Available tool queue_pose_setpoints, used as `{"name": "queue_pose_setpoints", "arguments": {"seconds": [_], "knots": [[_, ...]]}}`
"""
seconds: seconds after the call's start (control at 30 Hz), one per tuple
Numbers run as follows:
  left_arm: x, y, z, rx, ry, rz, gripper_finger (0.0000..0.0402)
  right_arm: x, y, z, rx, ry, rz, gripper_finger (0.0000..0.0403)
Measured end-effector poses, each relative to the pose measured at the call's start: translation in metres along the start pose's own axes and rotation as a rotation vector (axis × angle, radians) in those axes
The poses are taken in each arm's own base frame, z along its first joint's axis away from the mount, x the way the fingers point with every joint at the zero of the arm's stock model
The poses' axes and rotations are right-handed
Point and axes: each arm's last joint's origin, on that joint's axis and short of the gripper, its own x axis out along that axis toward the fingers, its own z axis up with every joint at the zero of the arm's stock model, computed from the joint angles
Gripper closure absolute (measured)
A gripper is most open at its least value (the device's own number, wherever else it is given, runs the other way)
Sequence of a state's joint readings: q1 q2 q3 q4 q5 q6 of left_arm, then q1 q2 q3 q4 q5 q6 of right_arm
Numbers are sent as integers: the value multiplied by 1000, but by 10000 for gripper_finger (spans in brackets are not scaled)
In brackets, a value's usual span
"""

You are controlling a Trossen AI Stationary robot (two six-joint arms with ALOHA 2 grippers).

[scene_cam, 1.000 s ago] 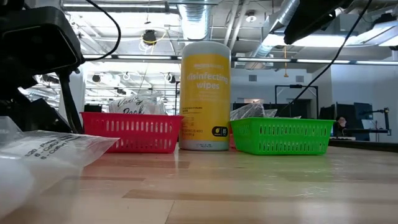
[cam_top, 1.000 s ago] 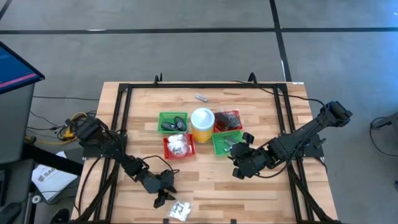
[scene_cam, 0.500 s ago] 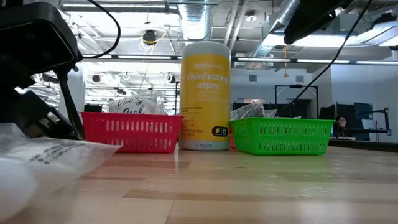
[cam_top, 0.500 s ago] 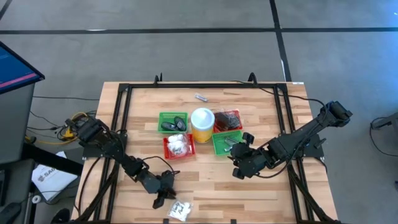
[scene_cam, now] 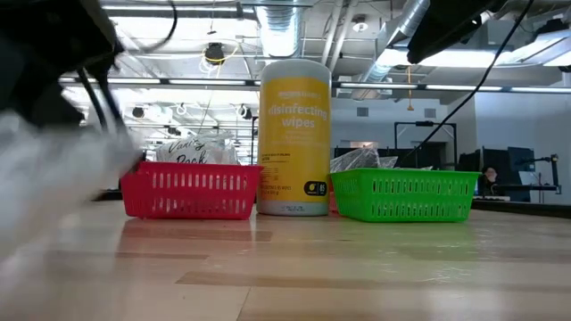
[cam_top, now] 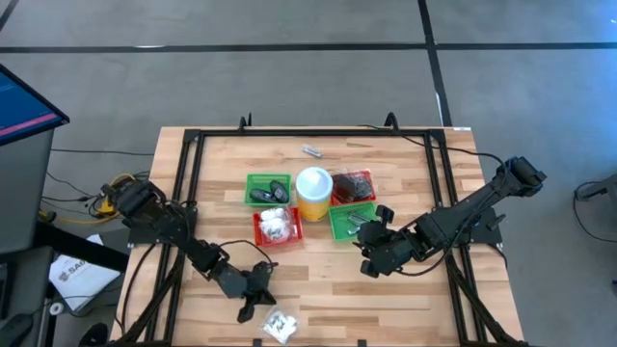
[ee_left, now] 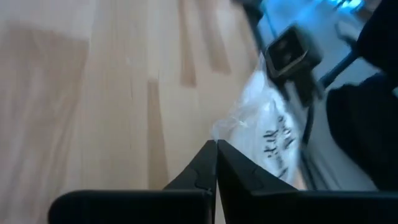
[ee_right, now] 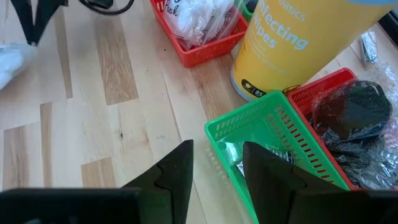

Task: Pick & Place Travel size toiletries
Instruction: Put the transparent cotton pack into the left red bin

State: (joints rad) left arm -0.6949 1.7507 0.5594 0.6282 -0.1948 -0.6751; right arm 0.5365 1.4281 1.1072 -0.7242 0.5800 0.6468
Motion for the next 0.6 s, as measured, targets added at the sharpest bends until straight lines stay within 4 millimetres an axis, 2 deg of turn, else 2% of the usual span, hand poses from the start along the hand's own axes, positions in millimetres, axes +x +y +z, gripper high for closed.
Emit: {"name": "queue_pose_setpoints", "arguments": {"seconds": [0.4,0.6], "knots": [[-47,-21,51,63,-306,31,401,0,0,0,-2,0,0,274],[-66,-25,67,147,-397,64,401,0,0,0,-2,0,0,274]]}}
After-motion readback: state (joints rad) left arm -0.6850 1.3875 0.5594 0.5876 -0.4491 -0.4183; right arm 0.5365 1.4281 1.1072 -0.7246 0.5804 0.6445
